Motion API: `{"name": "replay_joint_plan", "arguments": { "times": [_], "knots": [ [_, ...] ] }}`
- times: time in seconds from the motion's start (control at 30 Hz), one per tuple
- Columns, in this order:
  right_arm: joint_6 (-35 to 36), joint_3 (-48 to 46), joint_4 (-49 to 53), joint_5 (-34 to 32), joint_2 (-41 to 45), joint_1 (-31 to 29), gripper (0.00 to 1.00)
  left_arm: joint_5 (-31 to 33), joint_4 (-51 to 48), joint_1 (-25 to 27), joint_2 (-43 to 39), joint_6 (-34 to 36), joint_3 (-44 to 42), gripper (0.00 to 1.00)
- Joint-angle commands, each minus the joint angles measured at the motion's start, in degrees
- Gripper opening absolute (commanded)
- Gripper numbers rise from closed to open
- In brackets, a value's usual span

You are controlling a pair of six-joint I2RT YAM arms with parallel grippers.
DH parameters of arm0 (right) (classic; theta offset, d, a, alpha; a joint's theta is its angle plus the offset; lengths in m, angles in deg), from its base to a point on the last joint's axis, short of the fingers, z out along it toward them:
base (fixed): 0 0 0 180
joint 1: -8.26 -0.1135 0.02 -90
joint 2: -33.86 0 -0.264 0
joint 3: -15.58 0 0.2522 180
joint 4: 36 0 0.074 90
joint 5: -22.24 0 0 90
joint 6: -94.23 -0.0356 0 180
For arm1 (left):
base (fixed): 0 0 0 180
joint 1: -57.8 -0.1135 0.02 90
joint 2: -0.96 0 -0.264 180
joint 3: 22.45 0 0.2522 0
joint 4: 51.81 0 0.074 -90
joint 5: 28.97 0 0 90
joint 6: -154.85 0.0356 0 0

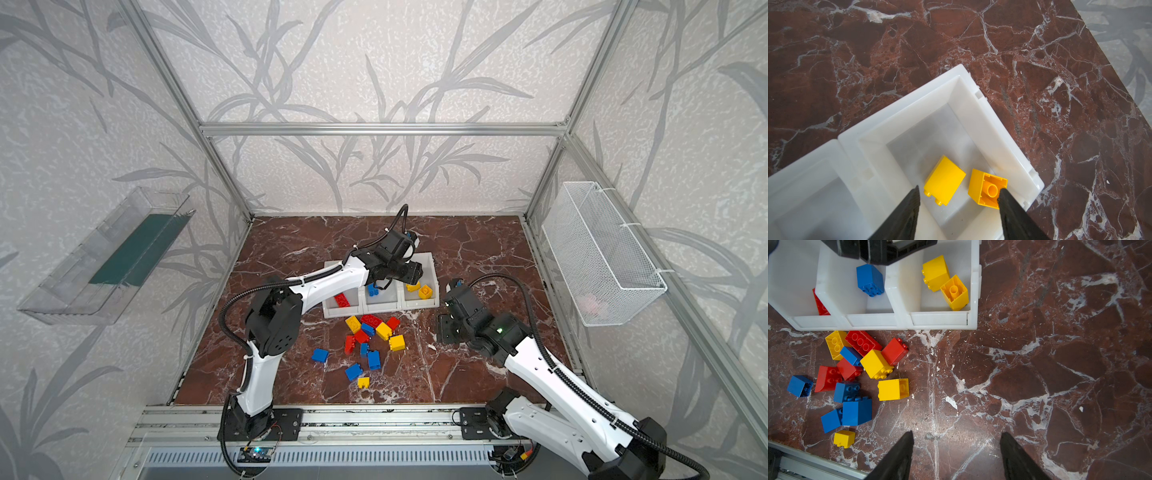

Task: Sort the legos into containers by color
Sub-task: 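Carry the yellow brick with the left gripper into the farthest compartment, release, then withdraw the left gripper while the right gripper moves toward the pile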

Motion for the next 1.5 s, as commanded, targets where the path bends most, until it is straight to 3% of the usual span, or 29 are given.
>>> {"name": "replay_joint_plan", "arguments": {
  "times": [0.0, 0.3, 0.67, 1.47],
  "knots": [
    [-0.4, 0.0, 0.7, -0.9, 0.0, -0.3, 0.67, -0.5, 1.2, -0.6, -5.6, 0.0, -1.5, 0.64],
    [0.1, 0.1, -1.3, -0.4, -3.6, -0.3, 0.67, -0.1, 6.8, -2.2, -21.5, -2.1, -20.5, 0.66],
    [1.4, 2.4, -5.5, 2.6, -11.0, -0.4, 0.68, 6.2, 8.4, -4.3, -41.5, -6.8, -43.1, 0.68],
    [5.6, 14.8, -8.3, 5.2, -30.2, -12.5, 0.68, 21.0, 0.3, -6.3, -75.3, -18.6, -68.4, 0.71]
  ]
}}
